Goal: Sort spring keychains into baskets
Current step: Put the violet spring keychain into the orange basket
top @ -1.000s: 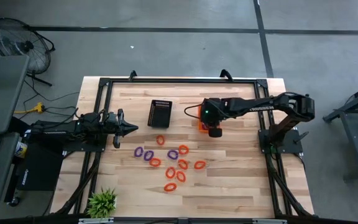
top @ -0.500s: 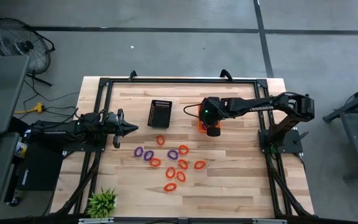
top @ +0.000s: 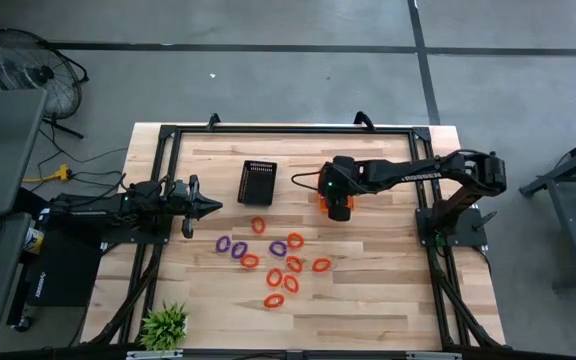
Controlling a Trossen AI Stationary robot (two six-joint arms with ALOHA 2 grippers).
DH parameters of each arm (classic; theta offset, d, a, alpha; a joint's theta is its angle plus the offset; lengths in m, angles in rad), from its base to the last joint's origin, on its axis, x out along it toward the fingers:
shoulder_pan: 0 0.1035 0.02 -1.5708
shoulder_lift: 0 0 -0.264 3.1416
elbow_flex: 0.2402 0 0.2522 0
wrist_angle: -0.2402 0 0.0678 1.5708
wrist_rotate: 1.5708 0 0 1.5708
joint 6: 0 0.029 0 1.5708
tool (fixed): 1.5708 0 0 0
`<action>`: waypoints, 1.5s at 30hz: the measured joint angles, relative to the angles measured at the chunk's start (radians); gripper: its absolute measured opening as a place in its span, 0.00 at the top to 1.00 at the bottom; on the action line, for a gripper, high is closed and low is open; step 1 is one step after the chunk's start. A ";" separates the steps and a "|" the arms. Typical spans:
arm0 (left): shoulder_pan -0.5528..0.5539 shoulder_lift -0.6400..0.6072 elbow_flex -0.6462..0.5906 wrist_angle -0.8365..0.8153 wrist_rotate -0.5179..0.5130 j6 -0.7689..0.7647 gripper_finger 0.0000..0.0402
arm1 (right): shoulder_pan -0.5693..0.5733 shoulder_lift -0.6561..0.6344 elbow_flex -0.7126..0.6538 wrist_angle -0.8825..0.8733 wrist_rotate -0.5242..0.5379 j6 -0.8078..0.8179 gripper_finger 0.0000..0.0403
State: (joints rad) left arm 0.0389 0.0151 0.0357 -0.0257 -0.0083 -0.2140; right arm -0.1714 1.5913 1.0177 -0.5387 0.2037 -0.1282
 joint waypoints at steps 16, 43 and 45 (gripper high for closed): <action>0.000 0.000 0.000 0.000 0.000 0.000 1.00 | 0.167 0.016 0.113 -0.008 -0.191 0.121 0.61; 0.000 0.000 0.000 0.000 0.000 0.000 1.00 | 0.277 0.548 0.677 -0.138 -0.274 0.201 0.63; 0.000 0.000 0.000 0.000 0.000 0.000 1.00 | 0.278 0.572 0.688 -0.143 -0.264 0.199 0.63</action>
State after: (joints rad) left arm 0.0388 0.0151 0.0357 -0.0257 -0.0082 -0.2141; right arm 0.1066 2.1635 1.7060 -0.6822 -0.0603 0.0710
